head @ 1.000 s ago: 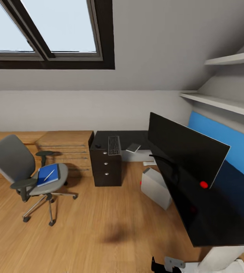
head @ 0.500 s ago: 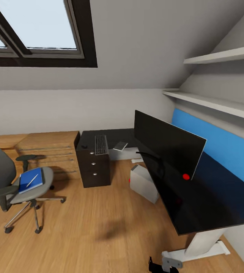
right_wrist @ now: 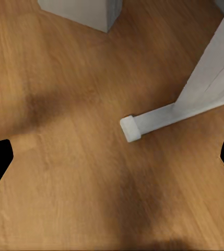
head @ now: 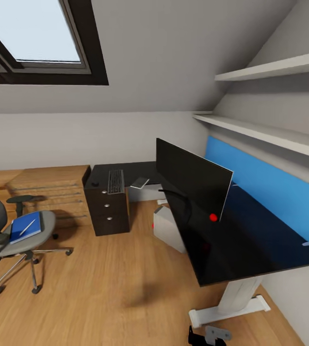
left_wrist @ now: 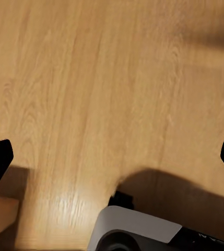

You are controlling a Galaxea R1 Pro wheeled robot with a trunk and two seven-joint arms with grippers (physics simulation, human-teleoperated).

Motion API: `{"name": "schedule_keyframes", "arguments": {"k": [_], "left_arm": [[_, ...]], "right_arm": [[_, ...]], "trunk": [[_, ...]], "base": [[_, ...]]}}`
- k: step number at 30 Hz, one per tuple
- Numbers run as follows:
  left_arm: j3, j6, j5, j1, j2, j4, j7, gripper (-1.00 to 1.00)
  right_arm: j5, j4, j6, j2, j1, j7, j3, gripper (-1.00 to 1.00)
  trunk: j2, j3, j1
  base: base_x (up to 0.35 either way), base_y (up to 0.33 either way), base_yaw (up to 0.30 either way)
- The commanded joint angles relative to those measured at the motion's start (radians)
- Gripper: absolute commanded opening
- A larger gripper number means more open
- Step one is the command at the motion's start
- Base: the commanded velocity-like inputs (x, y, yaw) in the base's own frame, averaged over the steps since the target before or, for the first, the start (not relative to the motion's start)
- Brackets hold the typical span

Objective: In the bedroom, organize the workspace by keeping the computer under the desk, ensuring the monitor is on the desk, placing the keyboard on the desk next to the monitor, placing the mouse on the desk next to the keyboard, moving the folder from the swivel chair onto the desk next to the mouse, stacking the notebook on top of the folder with the pen on top of the notebook, and positioning the swivel chair next to the desk.

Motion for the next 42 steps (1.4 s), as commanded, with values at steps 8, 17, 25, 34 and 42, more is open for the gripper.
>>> {"name": "schedule_keyframes", "arguments": {"k": [8, 17, 25, 34, 42], "left_arm": [[-0.001, -0.004, 0.011, -0.001, 0.001, 0.001, 0.003, 1.00], [-0.001, -0.005, 0.012, -0.001, 0.008, 0.001, 0.003, 1.00], [-0.001, -0.005, 0.012, -0.001, 0.010, 0.001, 0.003, 1.00], [-0.001, -0.008, 0.012, -0.001, 0.024, 0.000, 0.003, 1.00], [-0.001, -0.058, 0.014, -0.001, 0.038, 0.001, 0.003, 1.00]], "right_arm": [[-0.003, 0.000, -0.002, -0.004, -0.001, -0.005, 0.007, 1.00], [-0.002, 0.000, -0.002, -0.007, -0.001, -0.005, 0.006, 1.00], [-0.005, -0.005, -0.002, -0.027, -0.001, -0.007, 0.002, 1.00], [-0.015, -0.188, 0.011, -0.187, -0.001, -0.022, -0.007, 1.00], [-0.031, -0.456, 0.157, -0.308, -0.047, -0.153, -0.096, 1.00]], "trunk": [[-0.002, -0.002, 0.000], [-0.002, -0.002, 0.000], [-0.002, -0.002, 0.000], [-0.002, -0.002, 0.000], [-0.002, -0.002, 0.000]], "base": [[-0.001, -0.346, 0.000], [0.000, -0.342, 0.000], [0.000, -0.091, 0.000], [0.000, -0.007, 0.000], [0.000, 0.000, 0.000]]}}
